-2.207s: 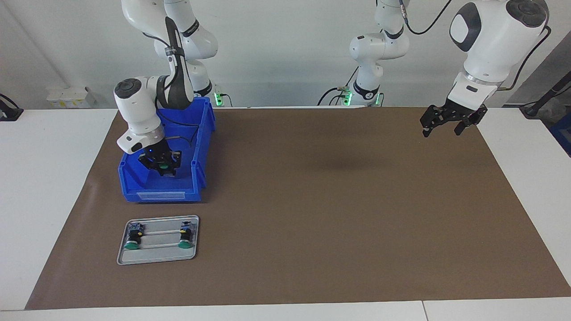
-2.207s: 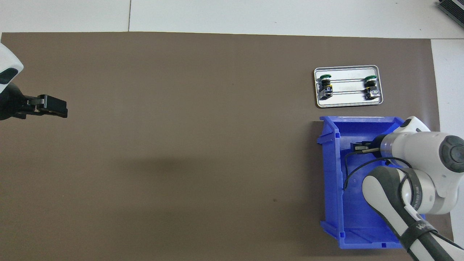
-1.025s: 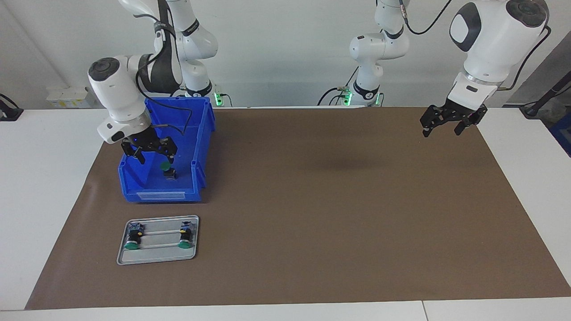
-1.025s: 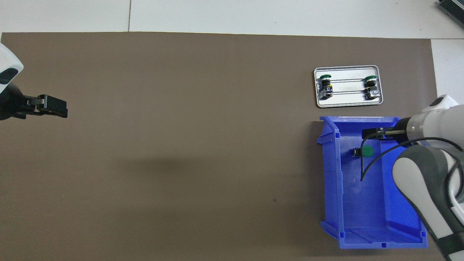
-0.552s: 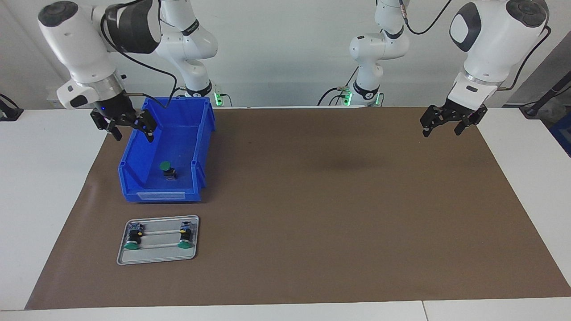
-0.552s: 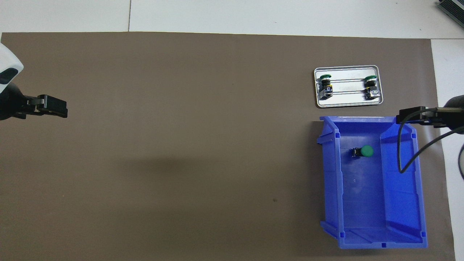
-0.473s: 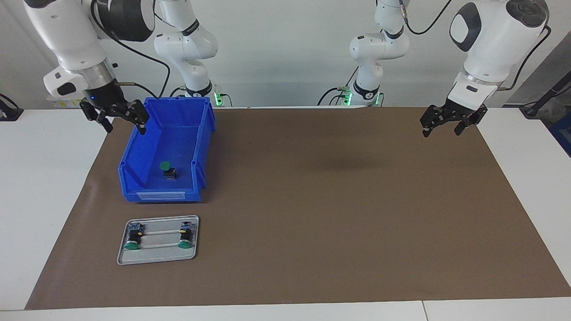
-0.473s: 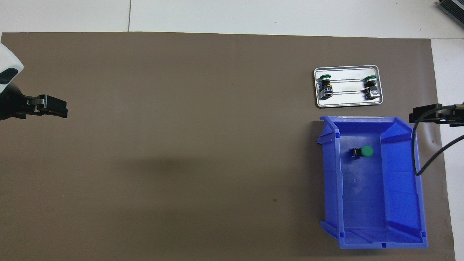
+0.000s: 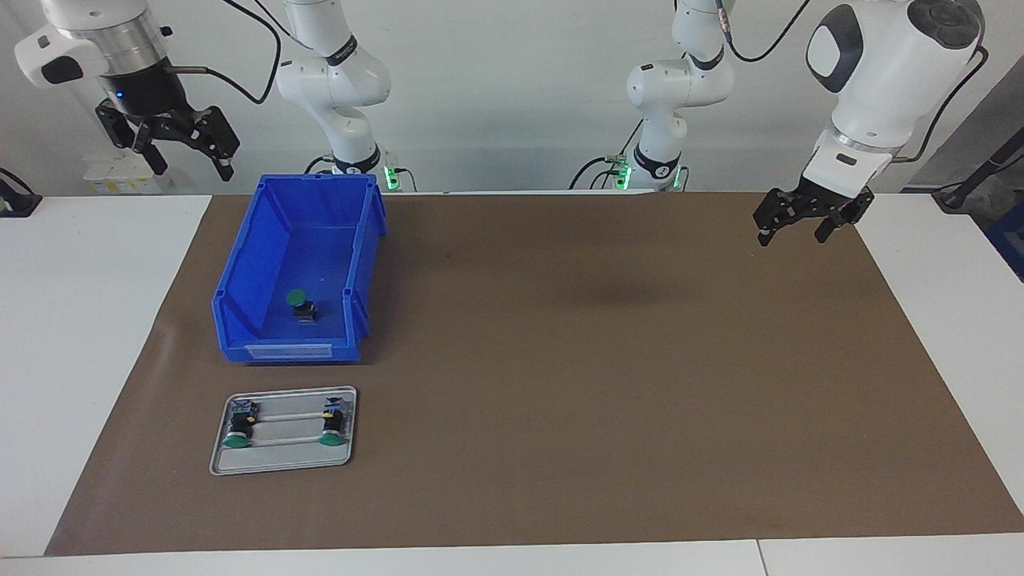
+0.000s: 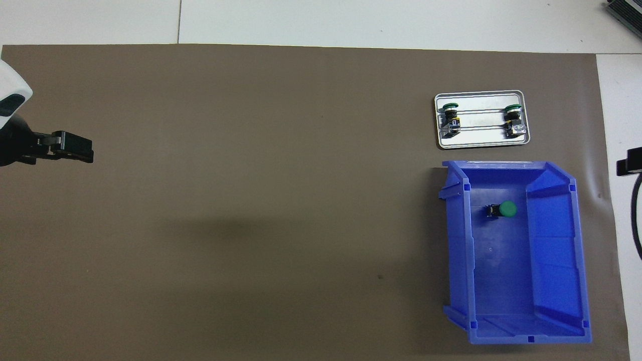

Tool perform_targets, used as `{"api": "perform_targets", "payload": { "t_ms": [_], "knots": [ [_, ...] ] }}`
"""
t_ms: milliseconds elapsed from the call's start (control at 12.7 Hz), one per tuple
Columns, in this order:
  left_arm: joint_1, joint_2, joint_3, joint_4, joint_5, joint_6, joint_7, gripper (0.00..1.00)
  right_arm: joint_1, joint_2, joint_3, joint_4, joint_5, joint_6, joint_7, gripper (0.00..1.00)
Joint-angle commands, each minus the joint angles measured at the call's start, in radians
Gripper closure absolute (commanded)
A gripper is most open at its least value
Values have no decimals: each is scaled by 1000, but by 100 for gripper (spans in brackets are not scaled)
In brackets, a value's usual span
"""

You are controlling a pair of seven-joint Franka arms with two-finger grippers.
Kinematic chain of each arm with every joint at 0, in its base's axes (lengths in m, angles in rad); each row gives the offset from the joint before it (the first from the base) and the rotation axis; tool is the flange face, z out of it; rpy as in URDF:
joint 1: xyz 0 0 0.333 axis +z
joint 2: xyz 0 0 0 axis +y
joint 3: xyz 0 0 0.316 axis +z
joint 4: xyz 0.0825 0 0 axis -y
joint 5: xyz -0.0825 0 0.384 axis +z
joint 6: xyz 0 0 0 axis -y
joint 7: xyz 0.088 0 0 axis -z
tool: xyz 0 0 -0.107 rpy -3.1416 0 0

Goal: Place and press button with both arms

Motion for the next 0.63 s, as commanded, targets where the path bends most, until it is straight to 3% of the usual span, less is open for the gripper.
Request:
{"api": "perform_targets", "payload": {
  "t_ms": [0,552],
  "knots": [
    [10,-30,-4,-33,-10,15,-1,0,0,9,16,-28,-4,0,-24,0],
    [10,-30,-4,-33,-10,13,-1,0,1,-14,21,-73,-11,33,-57,0]
  ]
}}
